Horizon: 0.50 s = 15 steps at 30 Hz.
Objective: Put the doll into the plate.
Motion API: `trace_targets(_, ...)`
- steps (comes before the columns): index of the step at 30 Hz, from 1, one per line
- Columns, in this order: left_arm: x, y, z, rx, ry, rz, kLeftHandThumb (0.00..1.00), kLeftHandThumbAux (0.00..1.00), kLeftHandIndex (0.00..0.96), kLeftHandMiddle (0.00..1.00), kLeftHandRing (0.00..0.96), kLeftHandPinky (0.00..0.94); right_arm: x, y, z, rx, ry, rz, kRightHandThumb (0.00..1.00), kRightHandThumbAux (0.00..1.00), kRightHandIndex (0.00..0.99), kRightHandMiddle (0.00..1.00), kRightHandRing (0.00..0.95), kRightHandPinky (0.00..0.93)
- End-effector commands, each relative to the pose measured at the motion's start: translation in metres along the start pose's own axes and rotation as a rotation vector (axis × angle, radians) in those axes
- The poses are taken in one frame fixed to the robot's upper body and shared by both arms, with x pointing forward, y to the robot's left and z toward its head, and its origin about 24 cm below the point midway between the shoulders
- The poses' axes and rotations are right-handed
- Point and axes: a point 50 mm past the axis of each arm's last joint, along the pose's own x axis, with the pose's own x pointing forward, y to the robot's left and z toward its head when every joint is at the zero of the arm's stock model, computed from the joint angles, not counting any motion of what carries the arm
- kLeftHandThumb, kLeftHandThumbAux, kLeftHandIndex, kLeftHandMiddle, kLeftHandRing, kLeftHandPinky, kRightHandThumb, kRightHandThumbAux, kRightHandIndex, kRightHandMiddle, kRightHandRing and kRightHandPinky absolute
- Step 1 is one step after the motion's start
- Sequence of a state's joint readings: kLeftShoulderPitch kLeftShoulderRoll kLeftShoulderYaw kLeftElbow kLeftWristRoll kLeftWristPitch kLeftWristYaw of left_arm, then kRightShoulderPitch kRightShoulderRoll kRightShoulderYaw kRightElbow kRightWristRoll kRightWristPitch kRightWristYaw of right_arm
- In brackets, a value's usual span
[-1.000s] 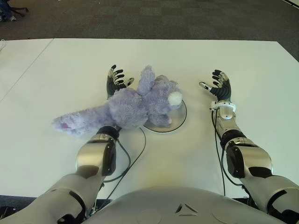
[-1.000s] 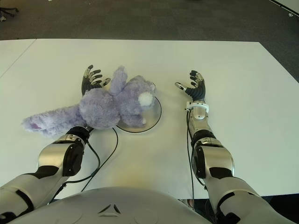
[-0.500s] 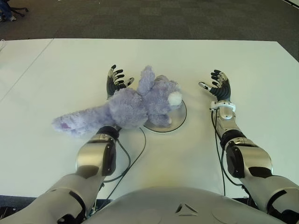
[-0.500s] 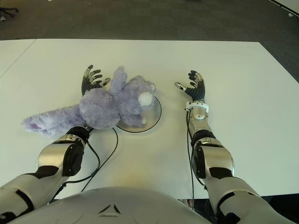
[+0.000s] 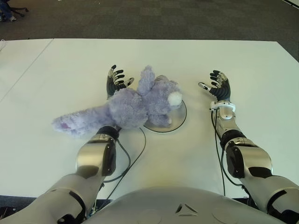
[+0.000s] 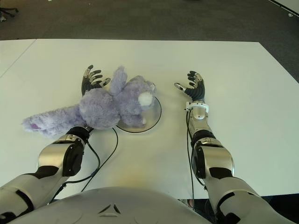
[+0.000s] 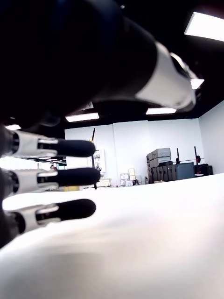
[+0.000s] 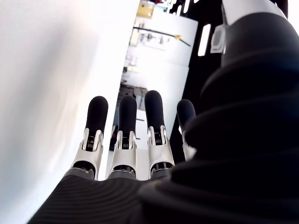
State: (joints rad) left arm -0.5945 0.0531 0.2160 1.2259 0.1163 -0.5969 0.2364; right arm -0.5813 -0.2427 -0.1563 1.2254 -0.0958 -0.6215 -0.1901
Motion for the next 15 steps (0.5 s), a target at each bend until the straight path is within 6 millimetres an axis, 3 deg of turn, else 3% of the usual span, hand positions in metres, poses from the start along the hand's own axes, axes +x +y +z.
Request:
trace_targets(1,-0.0762,0.0097,-0.0951,0.043,0.443,-0.019,0.054,0.868,0.115,0.266,0.299,0.313,-0.0905,0.0297,-0.0927,-0.001,0.421,0.100,0.000,0.806,0.186,0.250,0.238,0.212)
trace_targets(15,-0.0759,0.0100,-0.0951,0.038,0.446,-0.016,0.049,0.851,0.111,0.261,0.293,0.301,-0.0903,0.0306,-0.0921,0.013,0.416,0.105,0.000,0.827,0.201,0.268,0.262,0.235)
